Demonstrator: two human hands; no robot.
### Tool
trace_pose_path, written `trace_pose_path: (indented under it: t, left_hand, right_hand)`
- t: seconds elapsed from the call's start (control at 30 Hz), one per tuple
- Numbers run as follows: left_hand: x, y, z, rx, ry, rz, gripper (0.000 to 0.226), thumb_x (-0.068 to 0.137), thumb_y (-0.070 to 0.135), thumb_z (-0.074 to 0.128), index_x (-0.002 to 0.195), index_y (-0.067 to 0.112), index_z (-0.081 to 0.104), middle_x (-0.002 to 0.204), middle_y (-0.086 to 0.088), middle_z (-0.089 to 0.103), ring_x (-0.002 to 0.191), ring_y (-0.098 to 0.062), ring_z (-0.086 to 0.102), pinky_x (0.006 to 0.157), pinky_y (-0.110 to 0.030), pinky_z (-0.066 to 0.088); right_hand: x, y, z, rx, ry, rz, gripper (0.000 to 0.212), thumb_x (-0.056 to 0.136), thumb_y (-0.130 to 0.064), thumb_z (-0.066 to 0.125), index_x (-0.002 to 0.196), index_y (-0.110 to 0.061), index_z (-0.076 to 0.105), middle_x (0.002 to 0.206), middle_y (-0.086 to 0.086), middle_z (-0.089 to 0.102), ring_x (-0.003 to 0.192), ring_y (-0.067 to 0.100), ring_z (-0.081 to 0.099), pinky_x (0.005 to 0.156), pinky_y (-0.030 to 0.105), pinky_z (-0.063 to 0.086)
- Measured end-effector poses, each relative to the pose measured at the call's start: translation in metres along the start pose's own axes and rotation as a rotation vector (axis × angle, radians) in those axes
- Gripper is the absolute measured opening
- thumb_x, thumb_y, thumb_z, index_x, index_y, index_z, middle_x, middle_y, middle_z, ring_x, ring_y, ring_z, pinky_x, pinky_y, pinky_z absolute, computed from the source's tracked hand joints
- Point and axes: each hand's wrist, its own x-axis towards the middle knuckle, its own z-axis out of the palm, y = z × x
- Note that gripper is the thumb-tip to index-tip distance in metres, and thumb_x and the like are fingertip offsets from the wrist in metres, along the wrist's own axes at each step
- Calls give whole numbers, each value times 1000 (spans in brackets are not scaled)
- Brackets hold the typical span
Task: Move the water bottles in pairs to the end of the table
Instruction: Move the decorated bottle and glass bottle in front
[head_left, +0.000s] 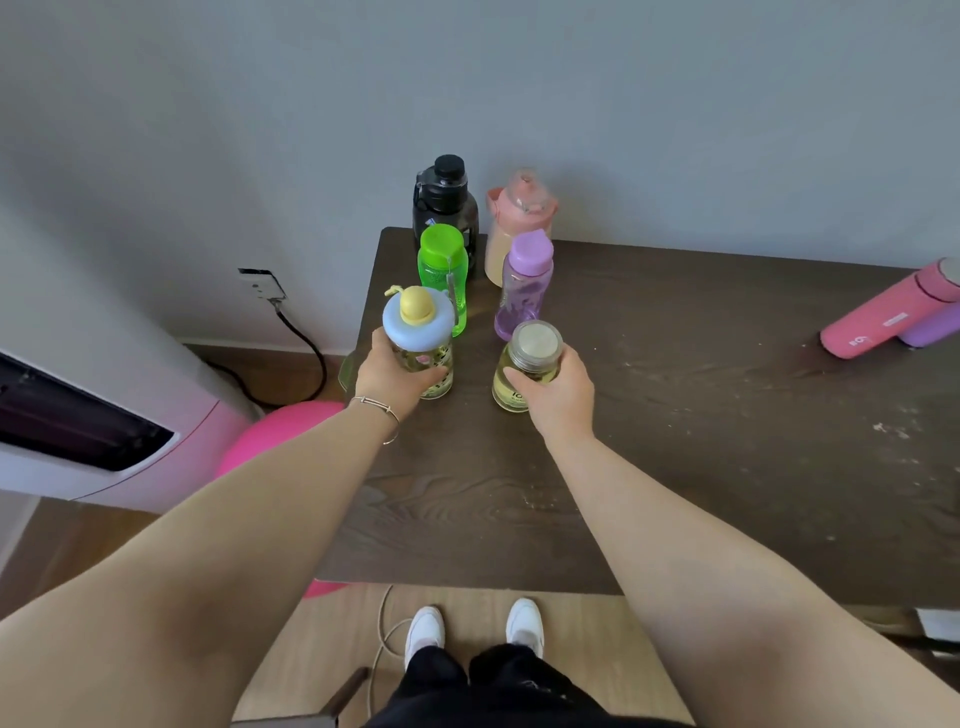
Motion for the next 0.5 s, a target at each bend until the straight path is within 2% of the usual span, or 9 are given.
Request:
trace_pose_path:
  t: [0.17,0.33,0.5]
  left_hand:
    - [8,-3,2,32,-29,21,74,77,28,90,135,17,45,111,3,65,99,-22,62,85,-31,47]
    - [11,-2,2,58,-46,49,75,77,28,90,135,15,45,118,-2,67,100,-21,59,86,-31,46]
    - [9,-3,2,116,-50,71,76,77,30,90,135,14,44,125,-7,67,105,-24,62,83,-31,43]
  right_hand:
    - [2,7,6,-28,-16,-10,68,69,-34,89,128,-22,57,123,-5,61,110,10,55,92,22,39]
    - [4,12,8,-65,-12,-38,72,69,-37,88,130,-19,54,126,-1,60,115,15,56,93,22,39]
    - [6,16,9,-91,-56,-38,78,71,-42,87,135,-20,48,131,-2,57,120,17,54,97,27,42]
